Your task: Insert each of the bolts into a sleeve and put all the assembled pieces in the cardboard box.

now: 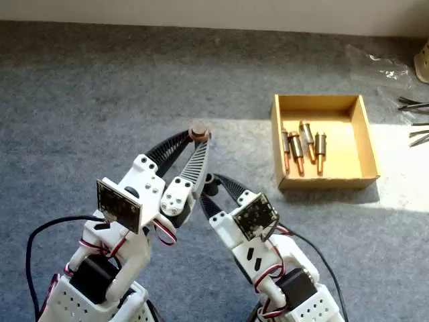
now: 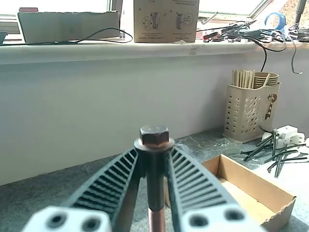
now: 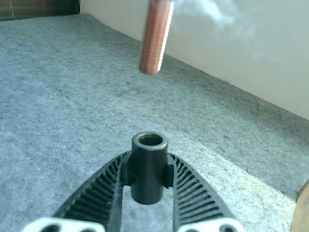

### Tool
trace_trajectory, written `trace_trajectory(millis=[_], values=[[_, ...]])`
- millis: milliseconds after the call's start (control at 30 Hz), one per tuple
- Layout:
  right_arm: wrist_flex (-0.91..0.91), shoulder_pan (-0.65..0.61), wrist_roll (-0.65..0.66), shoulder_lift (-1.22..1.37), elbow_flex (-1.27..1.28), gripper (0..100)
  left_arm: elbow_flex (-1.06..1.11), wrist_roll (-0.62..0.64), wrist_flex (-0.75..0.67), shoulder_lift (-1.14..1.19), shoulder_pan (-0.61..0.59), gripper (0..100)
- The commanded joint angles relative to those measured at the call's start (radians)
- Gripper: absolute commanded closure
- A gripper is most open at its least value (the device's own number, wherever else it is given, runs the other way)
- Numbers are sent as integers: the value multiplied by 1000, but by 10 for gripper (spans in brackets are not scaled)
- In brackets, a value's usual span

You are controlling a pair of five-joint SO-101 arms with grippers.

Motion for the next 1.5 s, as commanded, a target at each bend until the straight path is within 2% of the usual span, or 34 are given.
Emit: trace_trajectory(millis=[0,233,400,833,1067,1233,1467], values=[[-45,15,11,-7,-13,994,-8,2,-41,-16,15,995],[-93,8,3,-7,-13,994,-5,2,-41,-21,18,995],[-113,-45,-60,-8,-13,994,-4,3,-41,-21,16,995],[-117,-45,-61,-8,-97,994,-2,9,-40,-21,22,995],[-183,-42,-61,-8,-107,994,-1,11,-38,-21,24,995],[-183,-41,-60,-8,-108,994,12,75,-38,-22,22,995],[-182,-41,-60,-8,-108,994,13,80,-34,-22,24,995]])
